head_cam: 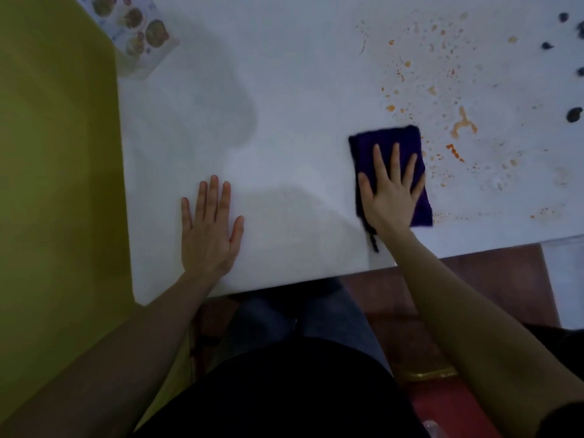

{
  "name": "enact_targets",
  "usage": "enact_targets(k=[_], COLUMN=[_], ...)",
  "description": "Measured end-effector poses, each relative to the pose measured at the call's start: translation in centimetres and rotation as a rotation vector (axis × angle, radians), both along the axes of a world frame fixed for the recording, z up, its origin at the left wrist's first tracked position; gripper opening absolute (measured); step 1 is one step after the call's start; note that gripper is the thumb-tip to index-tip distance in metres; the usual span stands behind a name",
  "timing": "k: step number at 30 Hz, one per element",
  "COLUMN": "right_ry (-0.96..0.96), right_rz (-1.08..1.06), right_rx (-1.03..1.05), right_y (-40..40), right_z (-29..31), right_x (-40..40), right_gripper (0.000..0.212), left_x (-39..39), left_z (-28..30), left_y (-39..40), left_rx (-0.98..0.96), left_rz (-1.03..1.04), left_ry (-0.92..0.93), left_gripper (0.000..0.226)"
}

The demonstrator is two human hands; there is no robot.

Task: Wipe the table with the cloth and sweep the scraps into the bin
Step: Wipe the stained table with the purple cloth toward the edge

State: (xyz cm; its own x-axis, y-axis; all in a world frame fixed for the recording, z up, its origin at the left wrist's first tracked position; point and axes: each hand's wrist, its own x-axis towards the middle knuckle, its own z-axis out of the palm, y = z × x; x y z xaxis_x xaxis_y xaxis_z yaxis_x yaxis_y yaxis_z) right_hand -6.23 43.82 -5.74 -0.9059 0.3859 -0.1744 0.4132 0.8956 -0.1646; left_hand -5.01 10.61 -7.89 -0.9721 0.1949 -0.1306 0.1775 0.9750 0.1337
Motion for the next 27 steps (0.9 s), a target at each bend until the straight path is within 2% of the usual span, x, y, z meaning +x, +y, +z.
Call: enact_targets(k=[2,5,8,10,12,15,19,23,25,27], right_ry=[0.006,0.023,0.054,0.050,0.054,0.036,-0.030,0.005,0.007,0.014], right_rz=[-0.043,0.107,0.371,0.463,0.430,0.272,0.058,-0.104,-0.076,0.047], right_rx=[-0.014,-0.028,-0.043,-0.063,-0.043,0.023,0.006,-0.012,-0.022,-0.026], right_y=[-2.5,-8.8,-14.2,-14.2,-11.7,-5.7,0.5,-0.9,-3.4,-6.2], right_z=[-0.2,-0.4,-0.5,-0.6,-0.7,-0.4,0.1,-0.2,-0.4,-0.4], right_x=[-3.1,-4.7,-0.7,3.3,6.7,9.5,5.9,-1.7,-4.0,-4.3], right_gripper=[0.062,0.062,0.060,0.060,0.061,0.063,0.064,0.062,0.061,0.060], left_x=[0.1,0.2,0.3,0.3,0.2,0.1,0.0,0.0,0.1,0.1], left_z=[0.0,0.0,0.0,0.1,0.1,0.0,-0.2,-0.2,-0.2,-0.2], left_y=[0.0,0.0,0.1,0.1,0.1,0.1,0.0,0.0,0.0,0.1], left_rx=[0.002,0.003,-0.002,-0.007,0.002,-0.007,-0.018,-0.010,0.000,0.008], left_rz=[0.005,0.009,0.004,0.000,0.003,0.006,0.004,0.005,0.001,-0.002], left_ry=[-0.005,0.002,0.009,0.010,0.008,0.003,0.004,0.009,0.013,0.011], left_gripper=[0.068,0.067,0.067,0.067,0.067,0.067,0.068,0.068,0.067,0.068])
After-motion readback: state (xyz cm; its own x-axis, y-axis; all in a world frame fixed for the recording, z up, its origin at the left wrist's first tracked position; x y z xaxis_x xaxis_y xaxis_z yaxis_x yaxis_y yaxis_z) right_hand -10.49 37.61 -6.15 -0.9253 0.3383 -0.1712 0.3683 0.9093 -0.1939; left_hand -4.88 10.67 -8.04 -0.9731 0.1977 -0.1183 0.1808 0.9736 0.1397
